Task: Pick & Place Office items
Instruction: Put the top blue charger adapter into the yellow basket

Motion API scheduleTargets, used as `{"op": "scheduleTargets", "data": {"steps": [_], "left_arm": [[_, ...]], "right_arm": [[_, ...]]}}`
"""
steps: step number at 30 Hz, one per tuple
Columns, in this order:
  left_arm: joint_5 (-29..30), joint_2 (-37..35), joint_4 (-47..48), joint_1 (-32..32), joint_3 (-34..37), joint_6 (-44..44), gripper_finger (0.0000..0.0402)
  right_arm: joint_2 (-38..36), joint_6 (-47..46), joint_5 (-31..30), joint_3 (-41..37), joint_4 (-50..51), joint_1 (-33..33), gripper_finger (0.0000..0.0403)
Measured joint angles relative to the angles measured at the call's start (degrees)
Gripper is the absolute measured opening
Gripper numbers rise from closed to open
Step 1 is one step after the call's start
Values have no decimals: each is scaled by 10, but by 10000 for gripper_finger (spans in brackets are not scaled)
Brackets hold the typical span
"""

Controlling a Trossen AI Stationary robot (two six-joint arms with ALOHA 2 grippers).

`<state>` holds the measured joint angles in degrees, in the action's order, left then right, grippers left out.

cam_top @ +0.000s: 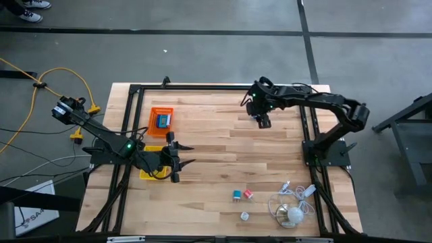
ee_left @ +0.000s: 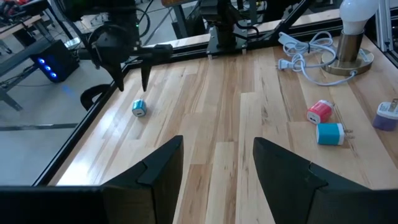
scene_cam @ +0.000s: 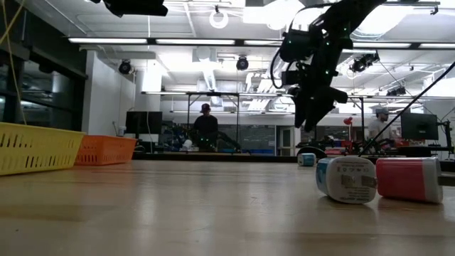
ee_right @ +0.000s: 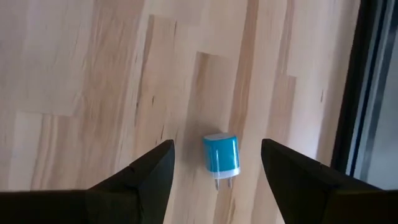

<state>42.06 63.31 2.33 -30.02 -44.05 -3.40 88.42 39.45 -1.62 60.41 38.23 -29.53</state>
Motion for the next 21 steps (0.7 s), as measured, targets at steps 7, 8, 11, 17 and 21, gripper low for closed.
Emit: {"op": "scheduleTargets", "data": {"steps": [7,8,11,17,21], "left_arm": [[0,0,0,0,0,0,186],[0,0,0,0,0,0,186],[0,0,0,0,0,0,186],[0,0,0,0,0,0,186],[0,0,0,0,0,0,186]], "right_arm": [[2,31,-12,26,-13,-7,229],[6,35,-13,26,-17,-9,229],[22,39,-12,26,-16,-21,229],[61,19,-5,26,-2,-39,229],[68,18,3,26,12,-39,229]]}}
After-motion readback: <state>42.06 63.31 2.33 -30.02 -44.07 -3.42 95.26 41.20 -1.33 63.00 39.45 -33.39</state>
